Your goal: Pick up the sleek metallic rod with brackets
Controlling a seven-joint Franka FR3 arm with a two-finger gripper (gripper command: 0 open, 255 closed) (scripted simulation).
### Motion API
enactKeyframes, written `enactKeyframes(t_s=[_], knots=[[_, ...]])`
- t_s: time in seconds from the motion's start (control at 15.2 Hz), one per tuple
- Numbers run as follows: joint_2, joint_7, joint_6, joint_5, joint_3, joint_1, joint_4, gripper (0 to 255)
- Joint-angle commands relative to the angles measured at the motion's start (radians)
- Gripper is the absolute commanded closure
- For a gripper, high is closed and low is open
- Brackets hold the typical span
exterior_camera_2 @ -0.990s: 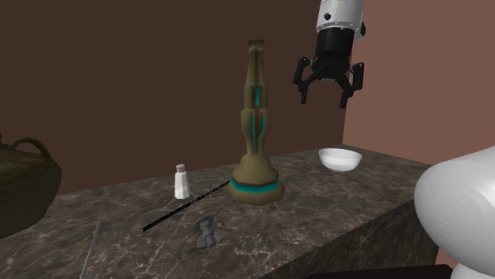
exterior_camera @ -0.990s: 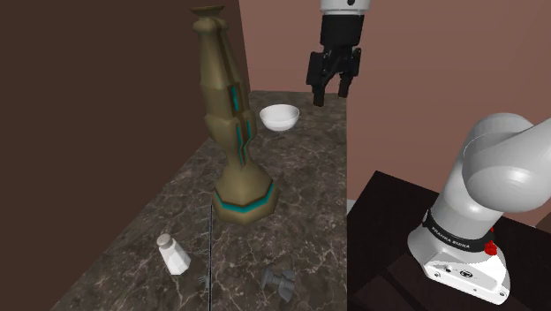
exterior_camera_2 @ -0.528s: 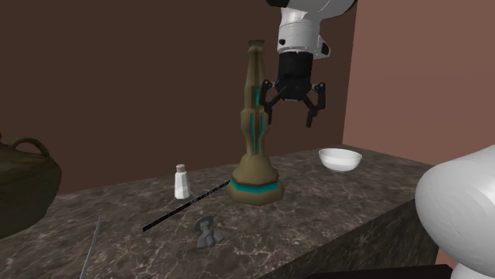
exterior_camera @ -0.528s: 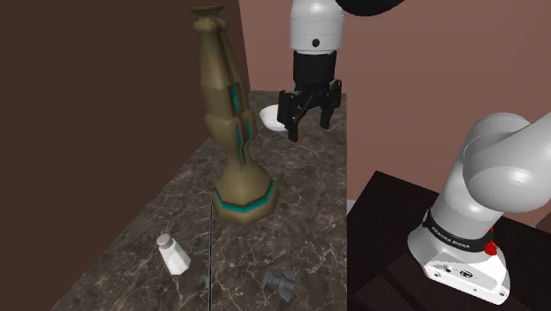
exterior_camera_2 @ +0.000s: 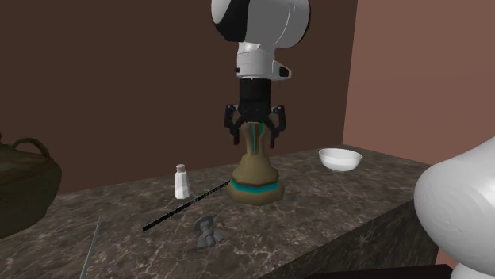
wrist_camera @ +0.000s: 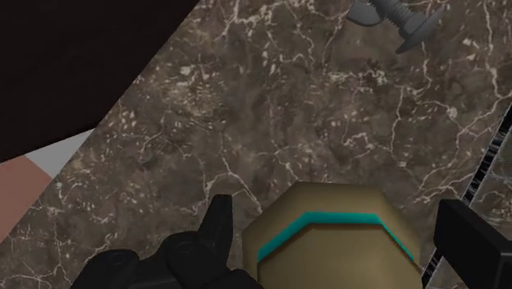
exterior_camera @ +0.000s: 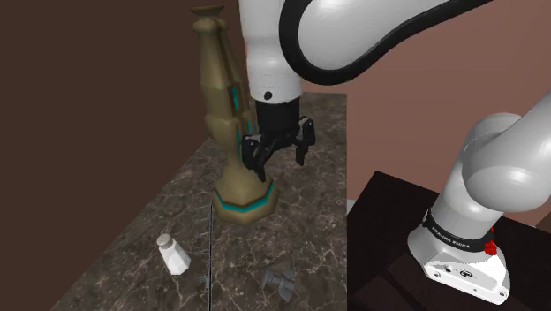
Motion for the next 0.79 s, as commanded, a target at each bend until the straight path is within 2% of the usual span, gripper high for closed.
enactKeyframes(t_s=[0.0, 0.26, 0.46, 0.59, 0.73], knots=[[0.081, 0.092, 0.046, -0.018, 0.066, -0.015, 0.034, 0], [0.25, 0.279, 0.117, -0.103, 0.181, -0.051, 0.11, 0], [0.406, 0.446, 0.155, -0.218, 0.254, -0.068, 0.183, 0], [0.523, 0.567, 0.168, -0.316, 0.281, -0.059, 0.241, 0], [0.64, 0.682, 0.168, -0.415, 0.278, -0.024, 0.306, 0]])
